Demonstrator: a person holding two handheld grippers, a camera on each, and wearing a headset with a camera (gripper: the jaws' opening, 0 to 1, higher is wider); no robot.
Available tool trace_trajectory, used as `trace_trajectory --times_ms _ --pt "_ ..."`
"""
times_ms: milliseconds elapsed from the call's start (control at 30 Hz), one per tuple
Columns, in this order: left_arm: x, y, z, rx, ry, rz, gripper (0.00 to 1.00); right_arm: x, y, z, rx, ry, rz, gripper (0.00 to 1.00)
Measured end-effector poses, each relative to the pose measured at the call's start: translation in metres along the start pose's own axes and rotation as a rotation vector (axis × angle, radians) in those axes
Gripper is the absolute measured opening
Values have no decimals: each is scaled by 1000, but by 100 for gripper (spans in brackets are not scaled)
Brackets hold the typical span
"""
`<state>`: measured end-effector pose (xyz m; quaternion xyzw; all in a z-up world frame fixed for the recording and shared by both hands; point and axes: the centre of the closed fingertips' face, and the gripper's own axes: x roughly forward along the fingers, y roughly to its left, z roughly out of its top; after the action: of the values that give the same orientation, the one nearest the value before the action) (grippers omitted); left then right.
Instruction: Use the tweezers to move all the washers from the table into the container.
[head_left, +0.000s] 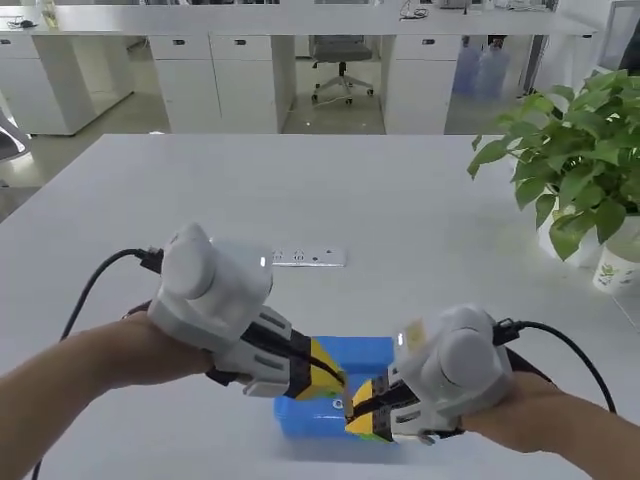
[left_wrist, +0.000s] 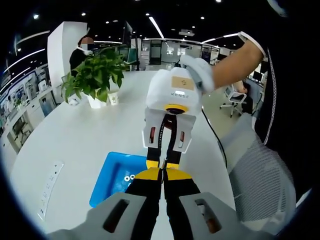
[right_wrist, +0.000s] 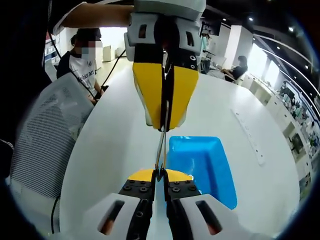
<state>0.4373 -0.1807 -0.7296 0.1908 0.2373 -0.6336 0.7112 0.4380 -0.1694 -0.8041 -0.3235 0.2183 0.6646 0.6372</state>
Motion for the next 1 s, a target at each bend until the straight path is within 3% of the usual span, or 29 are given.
trace_trajectory --times_ms 433,800,1000 --pt "10 -30 -20 6 35 -21 5 9 34 -14 -1 42 32 8" --pt "23 -54 -47 -2 79 -42 5 20 62 -33 -32 108 75 8" --pt "27 -61 -65 -18 112 -51 4 25 69 -44 -44 143 89 8"
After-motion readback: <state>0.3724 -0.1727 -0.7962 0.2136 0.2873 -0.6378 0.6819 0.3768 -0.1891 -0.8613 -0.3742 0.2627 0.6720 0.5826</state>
